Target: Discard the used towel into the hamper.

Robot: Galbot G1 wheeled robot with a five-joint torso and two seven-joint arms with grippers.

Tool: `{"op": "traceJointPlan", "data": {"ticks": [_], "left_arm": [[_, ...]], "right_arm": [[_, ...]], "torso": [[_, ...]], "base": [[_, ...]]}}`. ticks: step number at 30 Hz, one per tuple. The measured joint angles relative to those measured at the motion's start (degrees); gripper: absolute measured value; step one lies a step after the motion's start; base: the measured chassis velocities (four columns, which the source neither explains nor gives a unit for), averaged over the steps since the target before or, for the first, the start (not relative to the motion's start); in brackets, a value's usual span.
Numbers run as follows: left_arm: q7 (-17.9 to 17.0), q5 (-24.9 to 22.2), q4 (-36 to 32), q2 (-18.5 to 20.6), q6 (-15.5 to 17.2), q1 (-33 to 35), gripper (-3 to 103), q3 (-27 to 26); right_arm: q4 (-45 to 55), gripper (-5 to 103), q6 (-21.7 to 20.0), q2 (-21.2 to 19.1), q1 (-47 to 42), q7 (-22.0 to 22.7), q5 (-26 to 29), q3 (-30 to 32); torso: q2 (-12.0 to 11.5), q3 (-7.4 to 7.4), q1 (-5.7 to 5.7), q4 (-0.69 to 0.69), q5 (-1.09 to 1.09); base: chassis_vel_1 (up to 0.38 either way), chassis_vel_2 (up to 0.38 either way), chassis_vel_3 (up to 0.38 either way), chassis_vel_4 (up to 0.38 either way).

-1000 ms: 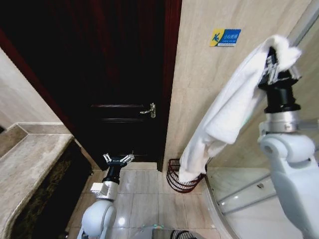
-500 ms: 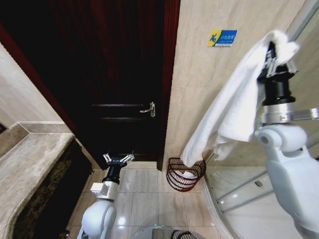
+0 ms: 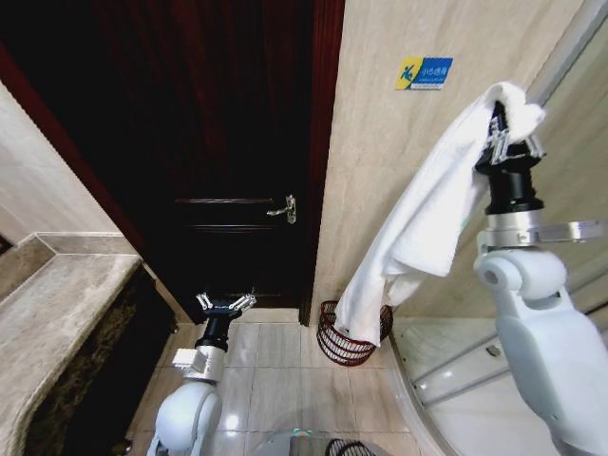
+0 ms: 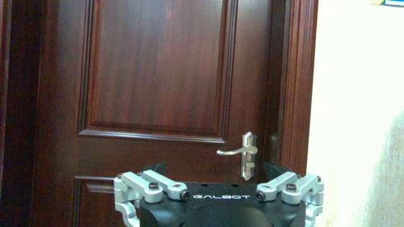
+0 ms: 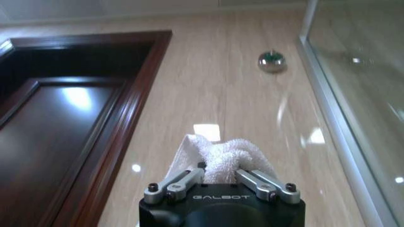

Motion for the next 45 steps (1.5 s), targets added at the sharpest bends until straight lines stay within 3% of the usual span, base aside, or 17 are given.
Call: {"op": "traceJointPlan", "data": {"ticks": [24, 45], "left_arm": [[0.0, 0.0, 0.0, 0.0, 0.0, 0.0, 100, 0.0], [0.0, 0.0, 0.0, 0.0, 0.0, 0.0, 100, 0.0]], "right_arm": [[-4.1, 5, 4.3, 5.4, -9.0, -3.6, -3.8, -0.8], [-10.9, 5, 7.8, 8.4, -9.8, -5.3, -5.1, -2.9]], "torso": [[0.0, 0.00, 0.00, 0.00, 0.00], [0.0, 0.00, 0.00, 0.00, 0.00]], "base": [[0.000, 0.000, 0.000, 0.000], [0.000, 0.000, 0.000, 0.000]]}}
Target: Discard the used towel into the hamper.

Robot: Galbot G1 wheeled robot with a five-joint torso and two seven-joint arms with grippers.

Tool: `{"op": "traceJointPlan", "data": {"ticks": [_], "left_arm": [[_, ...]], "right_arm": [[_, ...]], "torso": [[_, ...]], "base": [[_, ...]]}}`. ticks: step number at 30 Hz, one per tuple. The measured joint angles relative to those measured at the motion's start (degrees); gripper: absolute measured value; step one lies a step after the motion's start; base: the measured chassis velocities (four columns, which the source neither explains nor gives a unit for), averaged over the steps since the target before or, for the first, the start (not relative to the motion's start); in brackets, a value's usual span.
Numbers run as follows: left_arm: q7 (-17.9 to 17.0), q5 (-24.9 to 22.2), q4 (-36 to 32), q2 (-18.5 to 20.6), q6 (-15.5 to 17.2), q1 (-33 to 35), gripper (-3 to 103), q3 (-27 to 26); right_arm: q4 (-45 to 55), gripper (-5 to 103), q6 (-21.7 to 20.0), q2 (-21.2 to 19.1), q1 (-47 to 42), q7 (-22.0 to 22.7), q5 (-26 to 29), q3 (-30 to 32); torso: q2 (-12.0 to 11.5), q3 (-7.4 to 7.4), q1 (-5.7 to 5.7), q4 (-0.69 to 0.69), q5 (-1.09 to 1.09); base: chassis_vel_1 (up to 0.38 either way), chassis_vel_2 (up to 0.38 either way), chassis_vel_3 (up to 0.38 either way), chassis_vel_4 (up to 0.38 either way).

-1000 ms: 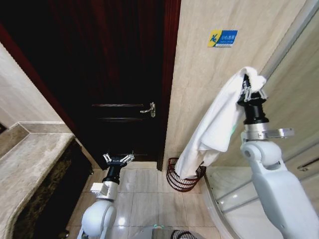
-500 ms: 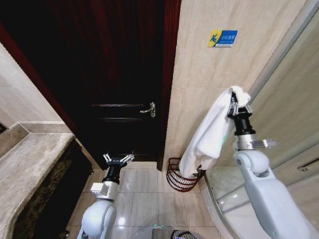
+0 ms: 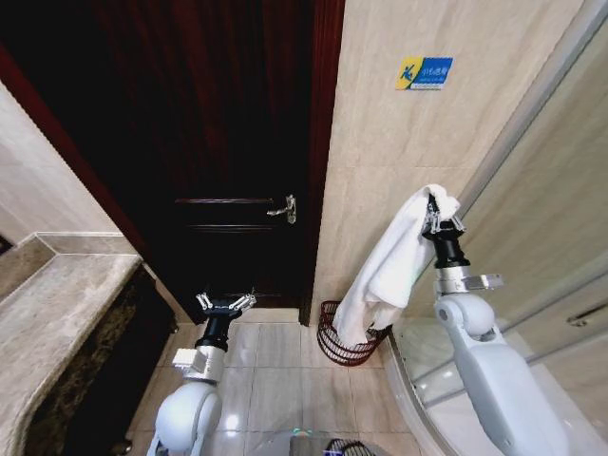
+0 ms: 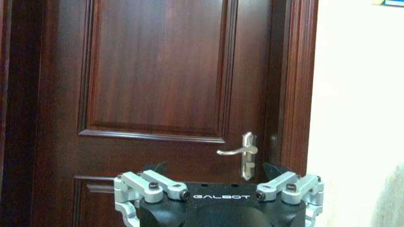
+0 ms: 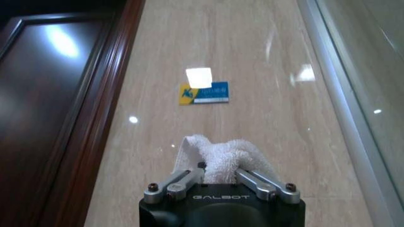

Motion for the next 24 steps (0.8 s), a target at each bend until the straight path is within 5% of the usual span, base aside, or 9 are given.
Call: {"op": "traceJointPlan", "data": {"ticks": [24], "left_arm": [[0.0, 0.0, 0.0, 0.0, 0.0, 0.0, 100, 0.0]], "right_arm": [[-11.6, 5, 2.5, 0.2, 10.9, -0.6, -2.4, -1.8]], "torso": [[0.0, 0.00, 0.00, 0.00, 0.00]], "base": [[0.000, 0.000, 0.000, 0.000]]}}
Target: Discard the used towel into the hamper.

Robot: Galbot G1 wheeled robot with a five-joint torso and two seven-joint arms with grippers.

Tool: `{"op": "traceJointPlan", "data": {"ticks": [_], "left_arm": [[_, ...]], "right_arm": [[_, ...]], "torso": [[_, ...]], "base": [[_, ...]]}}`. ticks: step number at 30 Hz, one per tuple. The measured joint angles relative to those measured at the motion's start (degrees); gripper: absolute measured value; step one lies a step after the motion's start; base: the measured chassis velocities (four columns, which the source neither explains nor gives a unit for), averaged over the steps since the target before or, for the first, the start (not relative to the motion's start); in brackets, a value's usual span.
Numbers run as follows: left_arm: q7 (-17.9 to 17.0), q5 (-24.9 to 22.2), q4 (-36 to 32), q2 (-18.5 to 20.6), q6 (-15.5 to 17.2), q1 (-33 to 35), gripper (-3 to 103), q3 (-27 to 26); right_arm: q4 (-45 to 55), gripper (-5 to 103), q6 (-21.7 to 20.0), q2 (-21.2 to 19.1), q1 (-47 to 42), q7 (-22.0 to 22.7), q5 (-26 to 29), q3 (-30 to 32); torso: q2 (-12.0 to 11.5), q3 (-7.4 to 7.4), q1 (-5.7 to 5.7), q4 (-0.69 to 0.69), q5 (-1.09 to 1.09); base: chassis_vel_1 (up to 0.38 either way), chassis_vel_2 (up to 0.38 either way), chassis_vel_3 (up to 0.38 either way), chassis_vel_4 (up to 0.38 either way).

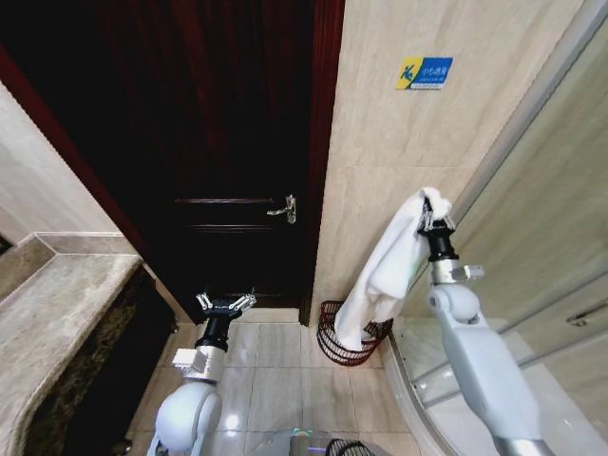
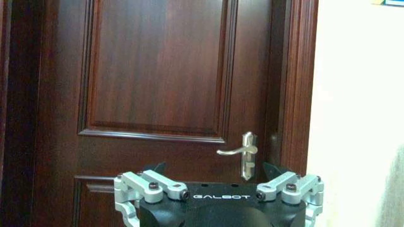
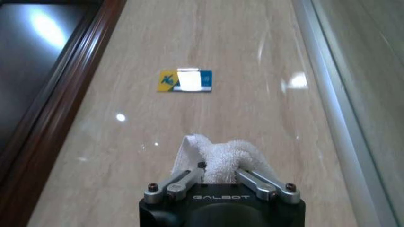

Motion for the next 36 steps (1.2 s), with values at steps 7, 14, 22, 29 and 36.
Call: {"op": "traceJointPlan", "data": {"ticks": [7, 14, 22, 29, 36], "left_arm": [[0.0, 0.0, 0.0, 0.0, 0.0, 0.0, 100, 0.0], [0.0, 0.0, 0.0, 0.0, 0.0, 0.0, 100, 0.0], [0.0, 0.0, 0.0, 0.0, 0.0, 0.0, 100, 0.0], [0.0, 0.0, 0.0, 0.0, 0.0, 0.0, 100, 0.0], [0.0, 0.0, 0.0, 0.0, 0.0, 0.0, 100, 0.0]], "right_arm": [[-0.4, 5, -0.5, -0.5, 1.4, 0.6, 0.8, 0.2], [-0.9, 5, -0.1, 0.0, 0.4, 0.4, 0.5, 0.3], [-0.7, 5, 2.0, 2.2, -6.1, -1.1, -0.7, 1.3], [-1.0, 5, 2.9, 3.7, -8.9, -1.8, -1.6, 1.9], [-1.3, 5, 3.1, 3.8, -9.5, -1.9, -1.6, 2.0]], "torso": [[0.0, 0.00, 0.00, -0.01, 0.02], [0.0, 0.00, 0.00, 0.01, -0.01], [0.0, 0.00, -0.01, -0.01, -0.01], [0.0, 0.00, -0.01, 0.00, 0.00], [0.0, 0.00, 0.00, 0.00, 0.00]], "base": [[0.000, 0.000, 0.000, 0.000], [0.000, 0.000, 0.000, 0.000], [0.000, 0.000, 0.000, 0.000], [0.000, 0.000, 0.000, 0.000], [0.000, 0.000, 0.000, 0.000]]}}
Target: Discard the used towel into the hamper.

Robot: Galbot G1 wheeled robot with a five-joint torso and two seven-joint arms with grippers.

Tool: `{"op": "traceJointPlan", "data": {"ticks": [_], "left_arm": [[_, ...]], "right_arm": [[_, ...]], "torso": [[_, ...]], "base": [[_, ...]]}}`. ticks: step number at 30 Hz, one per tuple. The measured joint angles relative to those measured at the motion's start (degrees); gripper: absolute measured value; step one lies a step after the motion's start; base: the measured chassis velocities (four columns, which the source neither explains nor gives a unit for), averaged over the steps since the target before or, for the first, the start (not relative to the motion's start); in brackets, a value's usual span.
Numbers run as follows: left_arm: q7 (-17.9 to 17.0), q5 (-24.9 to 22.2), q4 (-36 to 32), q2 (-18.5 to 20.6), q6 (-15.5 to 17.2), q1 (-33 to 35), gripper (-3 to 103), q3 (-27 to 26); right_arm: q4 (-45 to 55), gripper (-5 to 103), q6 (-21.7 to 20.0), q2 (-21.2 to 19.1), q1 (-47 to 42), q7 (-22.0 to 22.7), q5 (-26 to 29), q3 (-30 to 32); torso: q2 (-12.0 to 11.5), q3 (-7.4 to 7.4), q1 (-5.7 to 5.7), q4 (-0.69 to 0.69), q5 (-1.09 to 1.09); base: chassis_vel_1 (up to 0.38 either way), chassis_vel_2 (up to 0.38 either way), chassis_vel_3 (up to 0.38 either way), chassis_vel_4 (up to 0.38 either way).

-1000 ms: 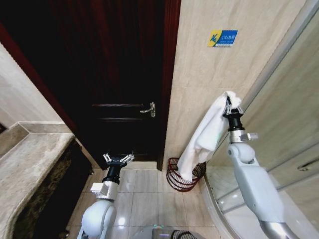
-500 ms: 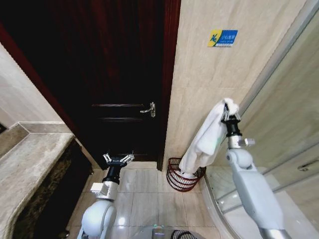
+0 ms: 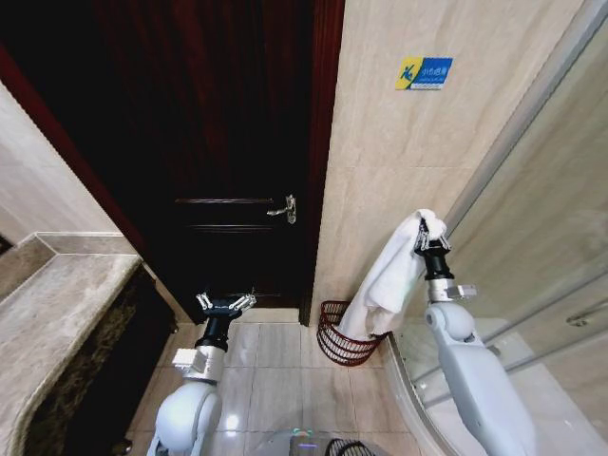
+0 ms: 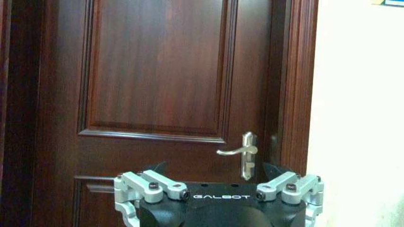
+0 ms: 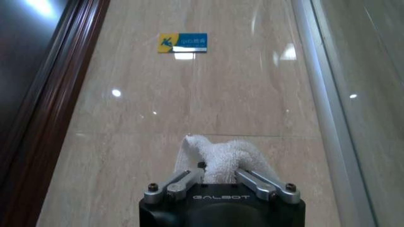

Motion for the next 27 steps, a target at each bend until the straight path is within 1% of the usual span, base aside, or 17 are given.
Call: {"op": "traceJointPlan", "data": {"ticks": [13, 15, 18, 27], "left_arm": [[0.0, 0.0, 0.0, 0.0, 0.0, 0.0, 100, 0.0], [0.0, 0.0, 0.0, 0.0, 0.0, 0.0, 100, 0.0], [0.0, 0.0, 0.0, 0.0, 0.0, 0.0, 100, 0.0], [0.0, 0.0, 0.0, 0.0, 0.0, 0.0, 100, 0.0]], "right_arm": [[0.0, 5, 0.2, 1.1, -1.6, 0.3, -1.3, -0.2], [0.3, 5, 0.0, 1.4, -1.9, 1.6, -1.5, -0.3], [0.4, 5, -0.8, 1.7, -2.4, 2.3, -1.3, -0.7], [-1.0, 5, -0.7, 2.8, -3.6, 1.7, -1.4, -1.3]], "torso": [[0.0, 0.00, 0.00, 0.00, 0.00], [0.0, 0.00, 0.00, 0.00, 0.00], [0.0, 0.00, 0.00, 0.00, 0.00], [0.0, 0.00, 0.00, 0.00, 0.00]], "base": [[0.000, 0.000, 0.000, 0.000], [0.000, 0.000, 0.000, 0.000], [0.000, 0.000, 0.000, 0.000], [0.000, 0.000, 0.000, 0.000]]}}
